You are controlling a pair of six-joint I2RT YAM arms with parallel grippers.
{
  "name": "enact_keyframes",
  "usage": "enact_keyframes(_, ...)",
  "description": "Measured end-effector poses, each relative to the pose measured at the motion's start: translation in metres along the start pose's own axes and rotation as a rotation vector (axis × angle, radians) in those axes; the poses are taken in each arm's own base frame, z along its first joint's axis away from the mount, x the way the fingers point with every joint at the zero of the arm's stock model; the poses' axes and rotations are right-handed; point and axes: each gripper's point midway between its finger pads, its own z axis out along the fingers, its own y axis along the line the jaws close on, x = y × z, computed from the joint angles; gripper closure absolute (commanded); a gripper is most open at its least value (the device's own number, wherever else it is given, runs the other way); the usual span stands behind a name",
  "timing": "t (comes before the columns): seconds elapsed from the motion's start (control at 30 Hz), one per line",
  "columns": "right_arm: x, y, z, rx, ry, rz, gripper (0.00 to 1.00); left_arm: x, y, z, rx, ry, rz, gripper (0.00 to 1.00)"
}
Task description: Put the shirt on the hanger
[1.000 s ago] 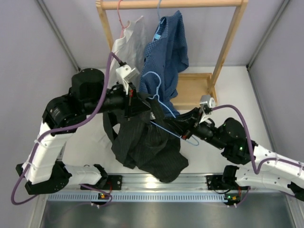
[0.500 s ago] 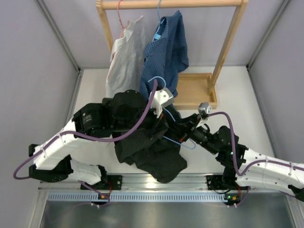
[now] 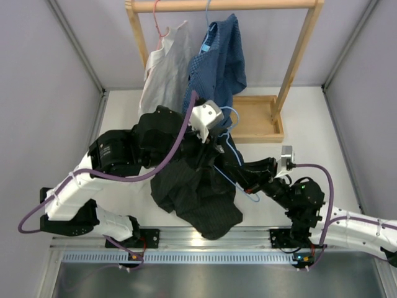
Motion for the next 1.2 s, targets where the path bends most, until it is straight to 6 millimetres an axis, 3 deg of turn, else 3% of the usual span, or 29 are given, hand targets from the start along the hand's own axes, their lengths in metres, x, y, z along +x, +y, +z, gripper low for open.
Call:
enact_keyframes(0.03,-0.003,0.002,0.0,-0.011,-0.016,0.002,1.0,0.001,-0.006,0.0,0.04,0.007,0.016,0.57)
enact_keyframes(0.07,-0.005,0.003,0.0,-0.017,-0.025,0.002,1.0,0.002,-0.011,-0.001,0.071,0.012,0.035,0.35)
enact_keyframes(0.13,-0.007,0.005,-0.001,-0.026,-0.038,0.001,1.0,0.004,-0.02,-0.002,0.128,0.018,0.064,0.21)
enact_keyframes(0.17,-0.006,0.004,-0.003,-0.027,-0.037,0.0,1.0,0.004,-0.022,-0.004,0.145,0.017,0.079,0.15)
enact_keyframes(0.27,-0.009,0.005,-0.008,-0.035,-0.051,-0.003,1.0,-0.005,-0.018,-0.011,0.142,-0.017,0.117,0.15)
enact_keyframes(0.33,-0.015,0.007,-0.012,-0.044,-0.07,-0.003,1.0,-0.015,-0.008,-0.02,0.099,-0.068,0.152,0.23)
enact_keyframes(0.43,-0.025,0.011,-0.022,-0.063,-0.103,-0.001,1.0,-0.036,0.011,-0.039,0.025,-0.193,0.212,0.28)
enact_keyframes(0.6,-0.037,0.02,-0.037,-0.103,-0.128,0.002,1.0,-0.065,0.027,-0.061,-0.043,-0.368,0.362,0.21)
enact_keyframes(0.73,-0.037,0.026,-0.046,-0.134,-0.104,0.004,1.0,-0.073,0.013,-0.054,0.02,-0.405,0.479,0.2)
enact_keyframes(0.8,-0.035,0.028,-0.05,-0.143,-0.087,0.003,1.0,-0.075,-0.004,-0.042,0.098,-0.393,0.526,0.26)
enact_keyframes(0.87,-0.033,0.03,-0.053,-0.158,-0.07,0.002,1.0,-0.076,-0.023,-0.027,0.187,-0.372,0.563,0.4)
enact_keyframes(1.0,-0.029,0.037,-0.056,-0.188,-0.018,-0.003,1.0,-0.047,-0.048,0.009,0.329,-0.256,0.616,0.45)
enact_keyframes(1.07,-0.029,0.04,-0.058,-0.198,-0.002,-0.004,1.0,-0.03,-0.053,0.018,0.381,-0.202,0.626,0.46)
enact_keyframes(1.17,-0.026,0.042,-0.06,-0.207,0.02,-0.004,1.0,-0.012,-0.056,0.019,0.44,-0.148,0.631,0.7)
enact_keyframes(1.2,-0.025,0.042,-0.06,-0.212,0.027,-0.004,1.0,-0.011,-0.056,0.018,0.45,-0.146,0.632,0.72)
